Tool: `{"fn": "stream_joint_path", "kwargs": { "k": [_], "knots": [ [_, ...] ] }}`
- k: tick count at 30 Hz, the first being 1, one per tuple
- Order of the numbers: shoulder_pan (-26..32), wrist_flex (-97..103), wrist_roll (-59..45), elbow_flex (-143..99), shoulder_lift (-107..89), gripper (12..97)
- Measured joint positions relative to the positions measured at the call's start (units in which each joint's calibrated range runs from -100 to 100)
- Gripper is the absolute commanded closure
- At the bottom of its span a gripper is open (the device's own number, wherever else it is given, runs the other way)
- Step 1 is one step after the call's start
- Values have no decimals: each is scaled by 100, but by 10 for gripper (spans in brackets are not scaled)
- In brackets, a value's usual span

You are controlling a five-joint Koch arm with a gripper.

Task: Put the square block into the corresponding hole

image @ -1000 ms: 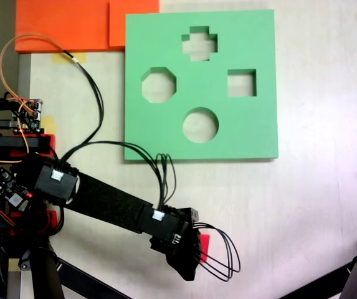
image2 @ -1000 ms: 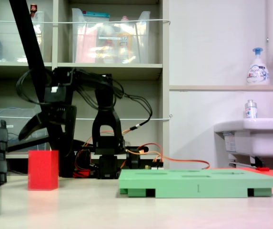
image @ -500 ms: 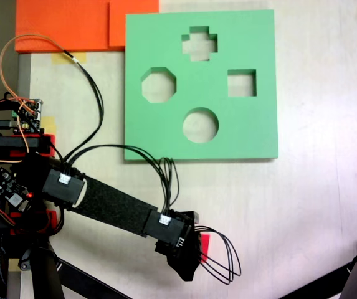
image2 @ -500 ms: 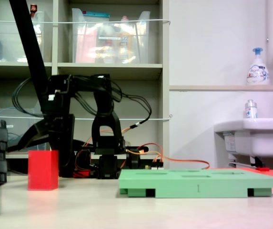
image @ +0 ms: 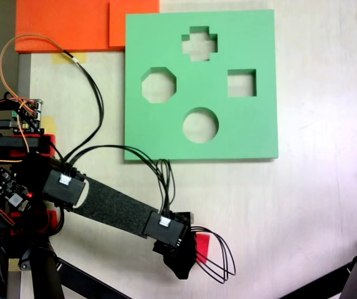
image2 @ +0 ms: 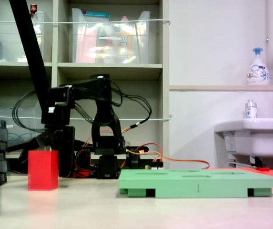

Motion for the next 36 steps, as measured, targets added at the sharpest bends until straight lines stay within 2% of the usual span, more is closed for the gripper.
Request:
{"fn": "stream_joint_path", "kwargs": {
  "k": [8, 13, 19, 27, 36],
  "knots": [
    [-44, 401, 0, -372, -14, 415],
    [-73, 558, 0, -431, -150, 536],
    [-78, 568, 5, -568, -588, 629],
    [-83, 568, 5, -588, -684, 675],
    [-98, 548, 0, -725, -780, 883]
  ]
}}
